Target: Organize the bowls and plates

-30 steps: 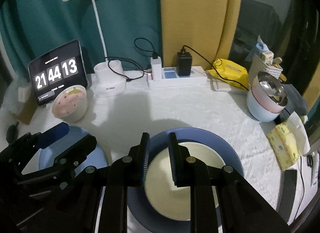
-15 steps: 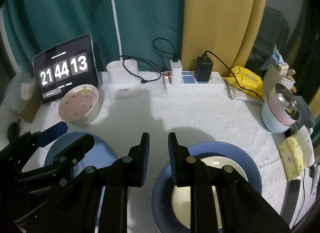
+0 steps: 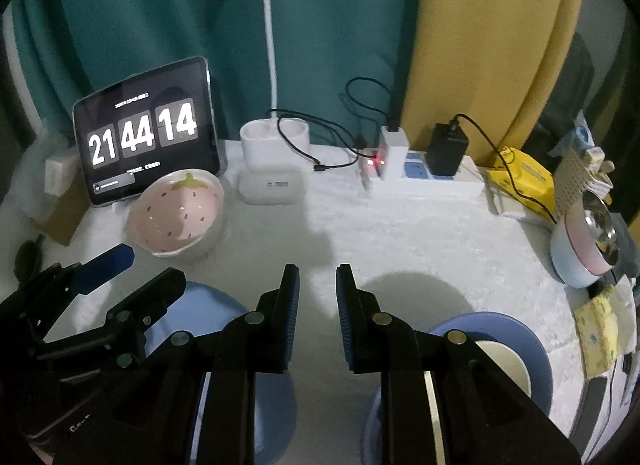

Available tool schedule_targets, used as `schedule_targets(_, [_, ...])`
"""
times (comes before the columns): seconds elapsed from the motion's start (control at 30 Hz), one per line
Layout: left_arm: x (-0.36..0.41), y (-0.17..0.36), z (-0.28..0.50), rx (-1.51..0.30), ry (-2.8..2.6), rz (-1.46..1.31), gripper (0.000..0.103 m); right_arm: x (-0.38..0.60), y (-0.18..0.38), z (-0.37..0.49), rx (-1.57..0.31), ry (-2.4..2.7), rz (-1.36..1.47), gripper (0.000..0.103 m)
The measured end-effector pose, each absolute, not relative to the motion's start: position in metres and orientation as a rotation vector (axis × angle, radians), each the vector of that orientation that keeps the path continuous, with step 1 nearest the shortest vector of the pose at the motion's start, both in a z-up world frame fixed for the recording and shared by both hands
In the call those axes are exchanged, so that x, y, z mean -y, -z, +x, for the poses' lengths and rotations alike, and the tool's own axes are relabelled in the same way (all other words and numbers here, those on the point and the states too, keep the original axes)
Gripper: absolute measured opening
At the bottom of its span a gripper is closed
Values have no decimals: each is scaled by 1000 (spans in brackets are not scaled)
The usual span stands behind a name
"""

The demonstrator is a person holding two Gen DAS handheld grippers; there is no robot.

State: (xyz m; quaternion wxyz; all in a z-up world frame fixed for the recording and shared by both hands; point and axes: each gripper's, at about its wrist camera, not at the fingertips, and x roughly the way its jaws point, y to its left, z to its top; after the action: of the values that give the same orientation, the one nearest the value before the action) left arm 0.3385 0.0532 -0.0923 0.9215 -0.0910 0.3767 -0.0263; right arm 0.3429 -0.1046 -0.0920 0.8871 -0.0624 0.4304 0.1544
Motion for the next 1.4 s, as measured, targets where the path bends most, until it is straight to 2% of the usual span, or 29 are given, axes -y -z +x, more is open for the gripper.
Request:
schedule_targets(0.8, [-141,119,371,-801,-68,-221,60,34,118,383,-936,-385,-68,20])
schedule_targets(0.93, [-146,129,378,-819,-75,-228,60,24,126,392,-958,-393,-49,28])
schedule_targets(1.4, [-158,159,399,-875,-60,-246,60,0,172,422,-1052,-386,29,30])
